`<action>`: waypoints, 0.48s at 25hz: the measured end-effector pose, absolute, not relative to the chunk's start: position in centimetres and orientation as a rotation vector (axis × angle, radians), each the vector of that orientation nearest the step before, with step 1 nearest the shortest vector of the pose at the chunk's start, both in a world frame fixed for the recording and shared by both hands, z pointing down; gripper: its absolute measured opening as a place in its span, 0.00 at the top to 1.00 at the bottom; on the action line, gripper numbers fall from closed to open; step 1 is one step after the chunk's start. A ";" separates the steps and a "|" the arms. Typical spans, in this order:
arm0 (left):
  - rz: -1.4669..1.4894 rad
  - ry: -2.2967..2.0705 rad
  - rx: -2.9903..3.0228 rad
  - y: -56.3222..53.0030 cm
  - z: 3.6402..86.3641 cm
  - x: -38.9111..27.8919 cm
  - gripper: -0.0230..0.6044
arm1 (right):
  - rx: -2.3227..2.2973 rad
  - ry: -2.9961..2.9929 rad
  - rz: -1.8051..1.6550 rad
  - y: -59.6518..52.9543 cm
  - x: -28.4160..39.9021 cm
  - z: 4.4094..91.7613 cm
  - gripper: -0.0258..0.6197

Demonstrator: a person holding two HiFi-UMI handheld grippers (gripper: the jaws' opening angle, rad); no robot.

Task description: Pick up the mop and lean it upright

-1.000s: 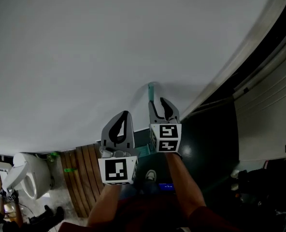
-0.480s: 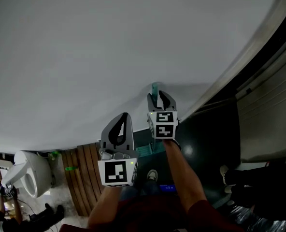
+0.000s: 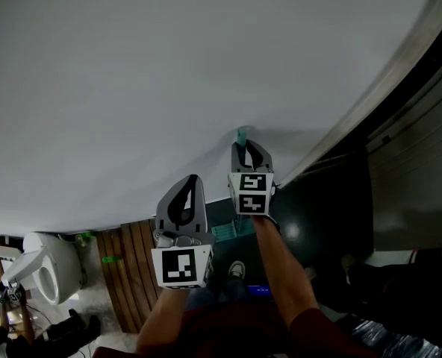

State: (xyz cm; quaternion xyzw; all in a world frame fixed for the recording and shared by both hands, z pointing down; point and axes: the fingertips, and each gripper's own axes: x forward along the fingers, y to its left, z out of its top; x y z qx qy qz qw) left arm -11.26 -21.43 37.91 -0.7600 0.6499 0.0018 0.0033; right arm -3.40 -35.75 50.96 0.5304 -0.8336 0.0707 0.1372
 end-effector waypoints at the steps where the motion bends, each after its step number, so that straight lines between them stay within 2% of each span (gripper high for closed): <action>1: -0.007 2.041 -2.384 -21.4 38.1 -11.3 0.94 | 1.536 -2.412 0.202 -35.7 -3.4 51.0 0.79; 12: -0.004 2.053 -2.385 -21.4 37.5 -11.9 0.94 | 1.571 -2.421 0.193 -33.5 -3.1 49.8 0.80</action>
